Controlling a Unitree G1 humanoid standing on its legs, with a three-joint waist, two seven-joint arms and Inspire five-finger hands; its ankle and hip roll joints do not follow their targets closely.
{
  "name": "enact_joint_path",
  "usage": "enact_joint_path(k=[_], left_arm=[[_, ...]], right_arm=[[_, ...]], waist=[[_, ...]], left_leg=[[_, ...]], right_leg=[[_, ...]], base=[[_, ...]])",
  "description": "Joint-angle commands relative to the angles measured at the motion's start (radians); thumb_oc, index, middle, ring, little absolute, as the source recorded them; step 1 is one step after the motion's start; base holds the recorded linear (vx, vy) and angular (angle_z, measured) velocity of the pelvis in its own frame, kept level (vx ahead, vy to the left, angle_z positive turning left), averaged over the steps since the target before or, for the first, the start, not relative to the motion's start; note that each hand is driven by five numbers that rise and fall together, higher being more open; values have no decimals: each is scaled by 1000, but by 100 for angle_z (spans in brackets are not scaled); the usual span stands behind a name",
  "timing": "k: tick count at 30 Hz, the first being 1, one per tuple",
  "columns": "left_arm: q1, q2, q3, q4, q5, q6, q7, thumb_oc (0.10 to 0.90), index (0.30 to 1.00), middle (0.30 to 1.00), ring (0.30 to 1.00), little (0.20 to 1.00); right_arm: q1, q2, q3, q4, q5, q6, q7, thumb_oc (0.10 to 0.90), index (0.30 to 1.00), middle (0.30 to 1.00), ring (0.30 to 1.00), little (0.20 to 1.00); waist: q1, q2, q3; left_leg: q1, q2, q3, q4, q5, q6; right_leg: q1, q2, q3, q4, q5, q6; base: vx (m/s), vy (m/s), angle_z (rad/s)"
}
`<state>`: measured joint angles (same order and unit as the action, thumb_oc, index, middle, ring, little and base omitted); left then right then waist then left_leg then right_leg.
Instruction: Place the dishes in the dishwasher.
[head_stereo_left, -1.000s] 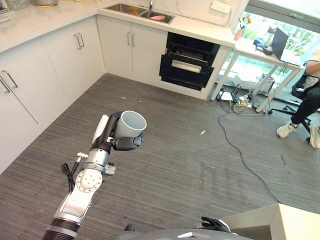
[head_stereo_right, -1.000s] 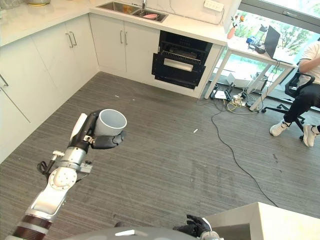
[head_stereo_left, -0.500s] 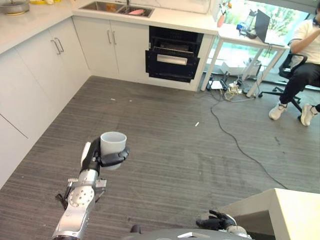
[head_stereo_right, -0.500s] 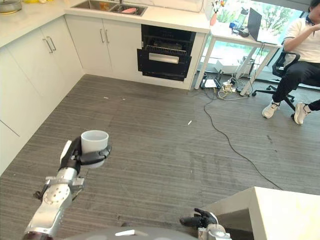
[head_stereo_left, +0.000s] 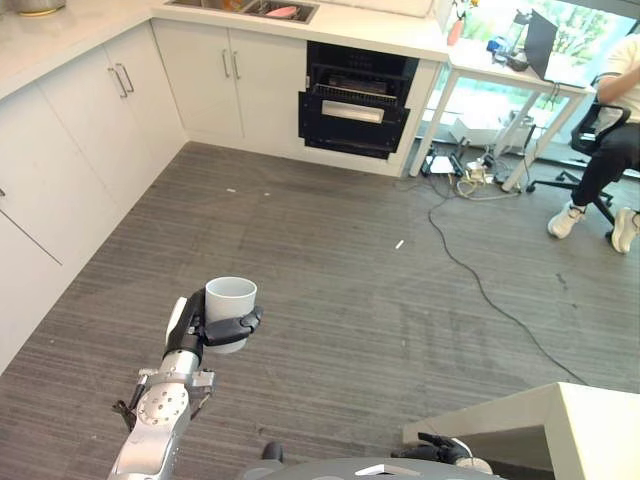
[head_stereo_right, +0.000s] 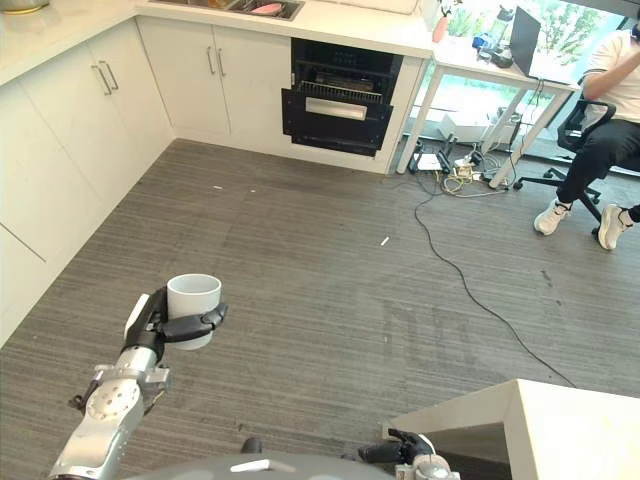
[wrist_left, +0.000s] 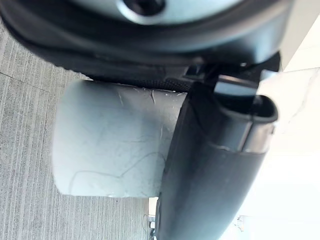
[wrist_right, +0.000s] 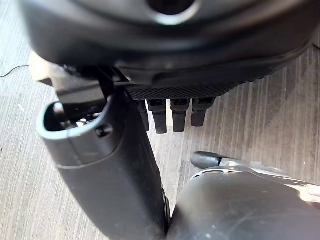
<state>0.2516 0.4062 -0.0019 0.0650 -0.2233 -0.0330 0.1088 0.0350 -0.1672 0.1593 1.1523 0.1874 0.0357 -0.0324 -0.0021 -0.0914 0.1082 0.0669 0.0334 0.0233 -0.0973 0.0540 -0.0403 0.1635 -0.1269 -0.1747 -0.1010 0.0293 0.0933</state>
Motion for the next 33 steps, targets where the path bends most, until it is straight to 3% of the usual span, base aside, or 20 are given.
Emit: enact_joint_path(k=[1, 6, 8, 10, 12, 15, 16, 17, 19, 23, 28, 29, 31, 32, 33], left_arm=[[-76, -4, 15, -126, 15, -96, 8, 400, 300, 300, 300, 300], [-81, 7, 18, -145, 11, -109, 16, 400, 300, 300, 300, 300], [-92, 17, 17, -158, 5, -118, 12, 400, 300, 300, 300, 300], [-102, 36, 16, -182, -1, -119, -7, 400, 300, 300, 300, 300], [-106, 52, 16, -194, -11, -113, -24, 400, 300, 300, 300, 300], [-115, 47, 11, -166, -2, -91, -16, 400, 300, 300, 300, 300], [-115, 47, 11, -166, -2, -91, -16, 400, 300, 300, 300, 300], [-100, 21, -6, -153, -36, -83, -24, 400, 300, 300, 300, 300], [-102, 21, -11, -148, -46, -83, -29, 400, 300, 300, 300, 300], [-111, 18, -19, -136, -31, -79, -29, 400, 300, 300, 300, 300], [-108, 16, -22, -143, -4, -74, -41, 400, 300, 300, 300, 300], [-111, 14, -21, -140, -8, -78, -43, 400, 300, 300, 300, 300], [-109, 14, -17, -138, -4, -82, -43, 400, 300, 300, 300, 300], [-105, 18, -12, -142, -7, -82, -47, 400, 300, 300, 300, 300], [-102, 33, -5, -151, -7, -70, -52, 400, 300, 300, 300, 300]], right_arm=[[-56, -82, 20, 43, -46, -8, -23, 800, 900, 900, 900, 900], [-72, -87, 1, 8, -24, -19, -28, 800, 900, 900, 900, 900], [-75, -89, 14, -4, -33, -23, -12, 800, 900, 900, 900, 900], [-68, -95, 20, -27, -55, -25, 5, 800, 900, 900, 900, 900], [-59, -95, 4, -38, -50, -25, 9, 800, 900, 900, 900, 900], [-63, -86, -33, -28, -6, -31, -2, 800, 900, 900, 900, 900], [-63, -86, -33, -28, -6, -31, -2, 800, 900, 900, 900, 900], [-67, -88, -47, -18, 31, -31, -5, 800, 900, 900, 900, 900], [-70, -91, -44, -17, 31, -31, -5, 800, 900, 900, 900, 900], [-75, -95, -49, -1, 29, -23, -12, 800, 900, 900, 900, 900], [-58, -99, -32, 7, 7, -24, -3, 800, 900, 900, 900, 900], [-53, -110, -31, 16, -3, -23, -2, 800, 900, 900, 900, 900], [-50, -117, -35, 27, -9, -20, -1, 800, 900, 900, 900, 900], [-47, -124, -39, 35, -12, -19, -1, 800, 900, 900, 900, 900], [-50, -134, -41, 41, -11, -20, -4, 800, 900, 900, 900, 900]], waist=[[26, 73, -3], [43, 65, 7], [54, 60, 19], [60, 55, 34], [56, 52, 57], [42, 64, 92], [42, 64, 92], [20, 73, 118], [11, 75, 128], [-22, 78, 125], [-29, 66, 97], [-37, 77, 76], [-40, 89, 66], [-43, 97, 59], [-43, 91, 59]], left_leg=[[27, 48, 145, 34, -55, -22], [-27, 10, 107, 83, -84, 1], [-48, -11, 80, 113, -99, 16], [-58, -31, 64, 138, -116, 39], [-49, -51, 43, 152, -136, 63], [-8, -55, -9, 133, -147, 78], [-8, -56, -9, 133, -147, 78], [40, -56, -64, 105, -159, 74], [59, -55, -80, 95, -170, 70], [141, -53, -129, 57, -220, 53], [196, -58, -156, 72, -292, 55], [198, -35, -161, 139, -298, 33], [201, -18, -155, 192, -285, 17], [185, -12, -146, 273, -246, -7], [76, -9, -113, 517, -109, -64]], right_leg=[[-17, 21, -82, 14, -65, 37], [-33, -11, -88, 17, -47, 49], [-56, -35, -93, 71, -52, 55], [-96, -71, -97, 207, -73, 62], [-159, -112, -87, 378, -52, 70], [-273, -106, -72, 530, 3, 58], [-274, -107, -72, 532, 2, 58], [-357, -71, -59, 440, 15, 53], [-387, -67, -62, 390, 32, 58], [-425, -41, -124, 209, 73, 79], [-418, -19, -135, 228, 57, 51], [-412, 3, -125, 267, 21, 22], [-392, 24, -117, 280, -1, 9], [-366, 37, -116, 281, -19, -5], [-299, 47, -113, 248, -42, -36]], base=[[-3, 67, 13], [-21, 122, 9], [-26, 159, 13], [3, 182, 32], [51, 240, 31], [100, 141, 43], [237, 36, 72], [213, 13, 74], [243, -2, 80], [335, -4, 84], [400, -62, 38], [487, -139, 56], [415, -115, 41], [360, -128, 49], [499, -219, 73]])
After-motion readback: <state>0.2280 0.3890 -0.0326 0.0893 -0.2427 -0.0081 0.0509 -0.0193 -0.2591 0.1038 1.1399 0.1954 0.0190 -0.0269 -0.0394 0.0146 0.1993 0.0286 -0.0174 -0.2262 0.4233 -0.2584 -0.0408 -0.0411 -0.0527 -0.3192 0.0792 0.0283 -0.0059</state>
